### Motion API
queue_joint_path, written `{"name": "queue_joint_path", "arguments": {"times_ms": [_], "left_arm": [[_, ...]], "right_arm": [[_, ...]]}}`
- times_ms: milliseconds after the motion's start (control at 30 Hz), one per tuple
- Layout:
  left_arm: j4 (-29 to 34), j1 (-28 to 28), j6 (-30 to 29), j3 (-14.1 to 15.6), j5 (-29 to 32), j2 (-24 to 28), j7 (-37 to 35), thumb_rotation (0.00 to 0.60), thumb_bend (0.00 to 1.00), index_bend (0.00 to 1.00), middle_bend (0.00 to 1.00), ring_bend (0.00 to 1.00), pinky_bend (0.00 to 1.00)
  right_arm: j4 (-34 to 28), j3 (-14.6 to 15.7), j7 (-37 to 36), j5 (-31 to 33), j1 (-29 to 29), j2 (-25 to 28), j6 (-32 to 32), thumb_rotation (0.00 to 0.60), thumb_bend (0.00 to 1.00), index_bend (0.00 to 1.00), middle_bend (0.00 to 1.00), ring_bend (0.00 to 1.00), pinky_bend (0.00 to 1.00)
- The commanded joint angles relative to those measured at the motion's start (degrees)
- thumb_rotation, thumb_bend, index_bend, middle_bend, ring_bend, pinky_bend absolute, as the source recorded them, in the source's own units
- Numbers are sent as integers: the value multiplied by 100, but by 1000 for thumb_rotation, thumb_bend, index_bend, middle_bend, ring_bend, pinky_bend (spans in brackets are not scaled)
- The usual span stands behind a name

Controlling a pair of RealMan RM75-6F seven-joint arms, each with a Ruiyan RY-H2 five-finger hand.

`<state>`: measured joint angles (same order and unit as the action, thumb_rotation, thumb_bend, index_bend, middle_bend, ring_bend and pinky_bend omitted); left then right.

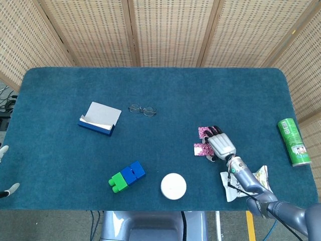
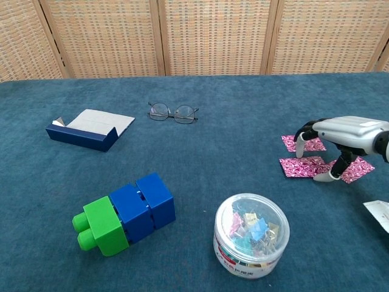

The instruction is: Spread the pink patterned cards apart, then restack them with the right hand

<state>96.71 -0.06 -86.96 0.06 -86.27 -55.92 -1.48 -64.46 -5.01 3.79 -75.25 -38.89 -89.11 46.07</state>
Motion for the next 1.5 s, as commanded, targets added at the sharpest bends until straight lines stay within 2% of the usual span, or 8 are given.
{"name": "queue_joint_path", "arguments": {"times_ms": [33,267,567,900,1233,1367,1500], "left_arm": [[3,-3,1,-1,-5,1,3,600,59,0,0,0,0],[11,4,-7,4,-12,-5,3,600,58,0,0,0,0],[28,50,-59,14,0,15,12,600,59,0,0,0,0],[90,101,-104,18,37,48,57,600,59,0,0,0,0],[135,106,-80,11,78,51,129,600,58,0,0,0,0],[143,104,-75,6,84,49,142,600,58,0,0,0,0],[150,104,-72,4,86,44,156,600,58,0,0,0,0]], "right_arm": [[-70,-32,22,4,-23,64,6,600,311,510,172,0,0],[-135,-168,5,28,-147,190,-33,600,311,510,172,0,0],[191,-238,-111,29,-349,149,-266,600,311,510,172,0,0],[1215,-261,-615,-93,-642,-157,-616,600,311,510,171,0,0],[1888,-126,-1111,-316,-742,-428,-747,600,311,509,153,0,0],[2026,-79,-1188,-365,-751,-477,-780,600,311,477,134,0,0],[2126,-55,-1306,-395,-767,-489,-830,600,311,385,109,0,0]]}}
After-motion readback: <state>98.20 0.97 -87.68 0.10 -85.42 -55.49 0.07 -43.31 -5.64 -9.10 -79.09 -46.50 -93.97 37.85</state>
